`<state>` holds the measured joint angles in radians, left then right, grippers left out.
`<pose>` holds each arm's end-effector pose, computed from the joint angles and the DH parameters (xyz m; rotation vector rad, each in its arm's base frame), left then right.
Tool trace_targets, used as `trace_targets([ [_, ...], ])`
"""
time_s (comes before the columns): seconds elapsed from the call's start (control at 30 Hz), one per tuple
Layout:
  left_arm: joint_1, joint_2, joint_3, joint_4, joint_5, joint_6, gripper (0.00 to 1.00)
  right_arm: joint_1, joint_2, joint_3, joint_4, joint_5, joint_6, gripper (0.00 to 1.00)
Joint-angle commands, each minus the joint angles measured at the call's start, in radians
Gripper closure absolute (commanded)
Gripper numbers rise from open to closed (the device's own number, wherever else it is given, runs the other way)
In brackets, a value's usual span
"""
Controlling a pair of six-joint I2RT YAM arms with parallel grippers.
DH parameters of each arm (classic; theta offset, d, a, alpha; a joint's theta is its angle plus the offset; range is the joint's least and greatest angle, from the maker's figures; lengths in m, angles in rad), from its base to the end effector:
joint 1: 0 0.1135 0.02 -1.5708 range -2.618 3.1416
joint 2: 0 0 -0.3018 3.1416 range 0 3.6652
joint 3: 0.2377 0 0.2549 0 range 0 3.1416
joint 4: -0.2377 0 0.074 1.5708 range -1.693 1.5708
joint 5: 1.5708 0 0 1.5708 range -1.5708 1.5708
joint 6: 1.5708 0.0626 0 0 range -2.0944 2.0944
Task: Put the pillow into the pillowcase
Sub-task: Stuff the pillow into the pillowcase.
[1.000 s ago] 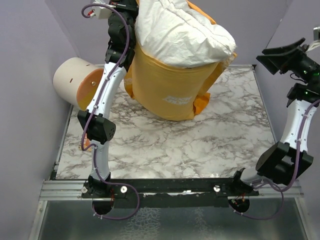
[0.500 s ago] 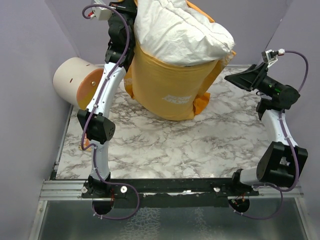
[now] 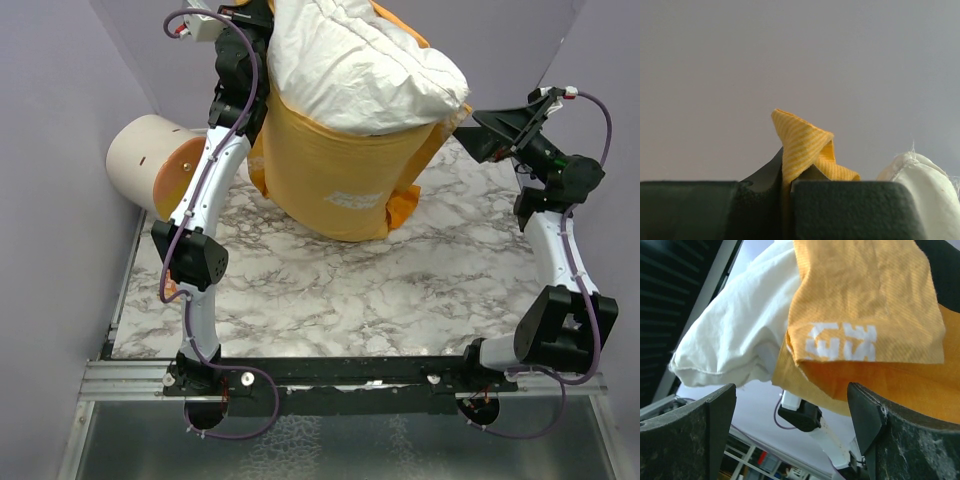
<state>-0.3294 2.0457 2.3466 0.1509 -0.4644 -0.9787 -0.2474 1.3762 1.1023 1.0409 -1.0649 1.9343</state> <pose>0.4763 -0.1332 0.5694 -0.7701 0.9414 -0.8919 0.2960 -0.0183 0.4728 0.2126 1.4563 1.8505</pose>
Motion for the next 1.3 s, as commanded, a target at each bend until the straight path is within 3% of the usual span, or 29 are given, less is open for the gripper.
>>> trace_targets([
  [0.0, -0.002, -0.04, -0.017, 0.012, 0.022, -0.007, 1.0, 0.024, 0.037, 0.055, -0.089, 0.056, 0.056, 0.08],
  [0.47, -0.02, -0.039, -0.032, 0.016, 0.013, -0.015, 1.0, 0.075, 0.108, 0.174, -0.121, 0.099, 0.094, 0.09],
  [0.67, -0.028, -0.033, -0.028, 0.011, 0.014, -0.017, 1.0, 0.101, 0.156, 0.275, -0.193, 0.117, 0.075, 0.1],
  [0.83, -0.03, -0.033, -0.025, 0.009, 0.016, -0.016, 1.0, 0.123, 0.161, 0.267, -0.245, 0.112, 0.038, 0.12],
  [1.17, -0.036, -0.037, -0.012, -0.006, 0.023, -0.009, 1.0, 0.123, 0.234, 0.383, -0.338, 0.122, -0.002, 0.29],
  [1.27, -0.037, -0.041, -0.023, -0.003, 0.027, -0.012, 1.0, 0.123, 0.236, 0.399, -0.343, 0.123, 0.0, 0.42],
])
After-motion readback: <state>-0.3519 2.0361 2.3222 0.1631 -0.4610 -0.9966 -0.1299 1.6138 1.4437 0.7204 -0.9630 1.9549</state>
